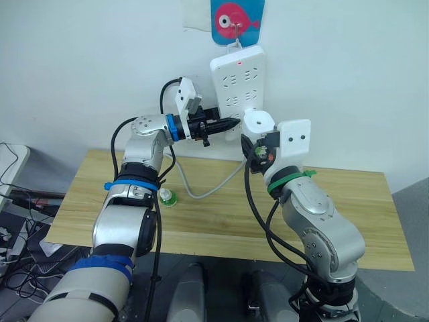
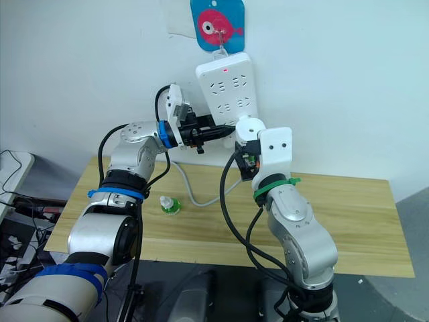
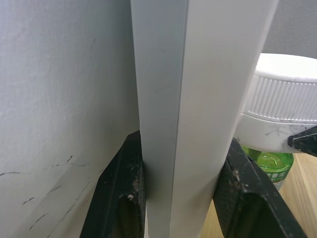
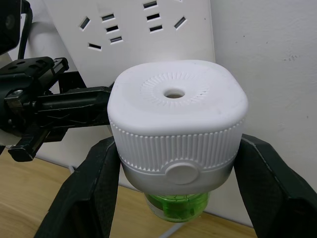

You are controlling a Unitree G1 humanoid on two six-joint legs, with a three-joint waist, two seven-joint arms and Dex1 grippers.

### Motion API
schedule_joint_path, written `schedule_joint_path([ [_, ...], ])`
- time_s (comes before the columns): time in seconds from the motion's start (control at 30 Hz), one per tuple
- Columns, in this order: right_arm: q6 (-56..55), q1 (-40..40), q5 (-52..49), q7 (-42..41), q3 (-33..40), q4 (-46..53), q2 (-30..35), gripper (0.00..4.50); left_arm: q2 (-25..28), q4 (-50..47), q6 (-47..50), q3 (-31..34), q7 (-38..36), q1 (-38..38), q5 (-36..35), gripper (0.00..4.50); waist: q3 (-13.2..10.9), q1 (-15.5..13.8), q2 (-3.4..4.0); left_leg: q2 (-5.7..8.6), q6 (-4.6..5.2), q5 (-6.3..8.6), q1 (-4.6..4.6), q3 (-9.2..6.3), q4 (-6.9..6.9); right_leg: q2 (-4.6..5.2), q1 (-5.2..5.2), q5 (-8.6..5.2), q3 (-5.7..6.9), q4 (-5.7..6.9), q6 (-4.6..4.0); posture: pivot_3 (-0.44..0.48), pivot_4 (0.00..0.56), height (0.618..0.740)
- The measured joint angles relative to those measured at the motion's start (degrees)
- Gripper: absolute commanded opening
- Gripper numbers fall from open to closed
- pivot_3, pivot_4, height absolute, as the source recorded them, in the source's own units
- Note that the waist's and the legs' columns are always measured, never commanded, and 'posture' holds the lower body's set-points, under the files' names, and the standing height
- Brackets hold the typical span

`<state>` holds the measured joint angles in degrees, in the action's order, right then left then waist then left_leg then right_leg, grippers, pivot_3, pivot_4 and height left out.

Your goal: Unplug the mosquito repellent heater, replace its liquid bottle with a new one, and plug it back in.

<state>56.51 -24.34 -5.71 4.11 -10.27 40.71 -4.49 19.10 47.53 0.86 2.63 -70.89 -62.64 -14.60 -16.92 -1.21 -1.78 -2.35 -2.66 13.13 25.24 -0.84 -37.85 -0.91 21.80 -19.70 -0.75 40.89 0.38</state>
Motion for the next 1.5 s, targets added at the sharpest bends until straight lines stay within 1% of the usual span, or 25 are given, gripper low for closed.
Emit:
schedule_joint_path([
  [0.3, -0.11, 0.01, 0.34, -0.10, -0.48, 0.08, 0.88, 2.93, 0.03, -0.06, 0.04, -0.01, -0.06, 0.00, -0.02, 1.32, 0.00, 0.00, 0.00, 0.00, -0.06, -0.04, 0.00, 0.00, 0.01, 0.00, 0.00, 0.00, 0.00, 0.00, 0.00, 0.089, 0.300, 0.740],
  [0.33, -0.11, 0.03, 0.33, -0.10, -0.47, 0.08, 0.75, 3.66, 0.04, -0.08, 0.04, -0.01, -0.06, 0.00, -0.02, 1.32, 0.00, 0.00, 0.00, 0.00, -0.06, -0.04, 0.00, 0.00, 0.01, 0.00, 0.00, 0.00, 0.00, 0.00, 0.00, 0.088, 0.302, 0.740],
  [0.37, -0.11, 0.04, 0.32, -0.10, -0.48, 0.08, 0.61, 3.90, 0.04, -0.11, 0.06, -0.01, -0.06, 0.00, -0.02, 1.32, 0.00, 0.00, 0.00, 0.00, -0.06, -0.04, 0.00, 0.00, 0.01, 0.00, 0.00, 0.00, 0.00, 0.00, 0.00, 0.088, 0.303, 0.740],
  [0.4, -0.11, 0.04, 0.32, -0.10, -0.48, 0.08, 0.53, 4.25, 0.04, -0.16, 0.08, -0.01, -0.06, 0.01, -0.02, 1.32, 0.00, 0.00, 0.00, 0.00, -0.06, -0.04, 0.01, 0.00, 0.01, 0.00, 0.00, 0.00, 0.00, 0.00, 0.00, 0.088, 0.302, 0.740],
  [0.43, -0.11, 0.03, 0.32, -0.10, -0.49, 0.08, 0.41, 4.45, 0.04, -0.21, 0.12, -0.02, -0.06, 0.01, -0.02, 1.32, 0.00, 0.00, 0.00, 0.00, -0.06, -0.04, 0.01, 0.00, 0.01, 0.00, 0.00, 0.00, 0.00, 0.00, 0.00, 0.088, 0.302, 0.740],
  [0.97, -0.45, -0.63, 0.48, 0.64, -0.35, 0.28, -0.30, 4.45, 0.06, -0.29, 0.09, -0.04, -0.08, 0.01, 0.00, 1.32, 0.00, 0.00, 0.00, 0.00, -0.06, -0.04, 0.07, -0.01, 0.01, 0.00, 0.06, 0.00, 0.00, -0.01, 0.00, 0.077, 0.315, 0.740],
  [1.43, -0.24, 0.32, 0.46, 1.48, -0.35, 1.85, -0.78, 4.45, 0.00, -0.22, -0.07, -0.06, -0.13, 0.00, 0.16, 1.32, -0.01, 0.00, 0.00, 0.00, -0.05, -0.04, 0.11, -0.02, 0.01, 0.00, 0.09, 0.00, 0.01, -0.01, 0.00, 0.071, 0.321, 0.740],
  [1.5, -0.25, 0.33, 0.42, 1.38, -0.35, 1.85, -0.74, 4.08, 0.00, -0.22, -0.08, -0.06, -0.14, 0.00, 0.16, 1.32, -0.01, 0.00, 0.00, 0.00, -0.05, -0.03, 0.12, -0.02, 0.01, 0.00, 0.10, 0.00, 0.01, -0.01, 0.00, 0.072, 0.321, 0.740],
])
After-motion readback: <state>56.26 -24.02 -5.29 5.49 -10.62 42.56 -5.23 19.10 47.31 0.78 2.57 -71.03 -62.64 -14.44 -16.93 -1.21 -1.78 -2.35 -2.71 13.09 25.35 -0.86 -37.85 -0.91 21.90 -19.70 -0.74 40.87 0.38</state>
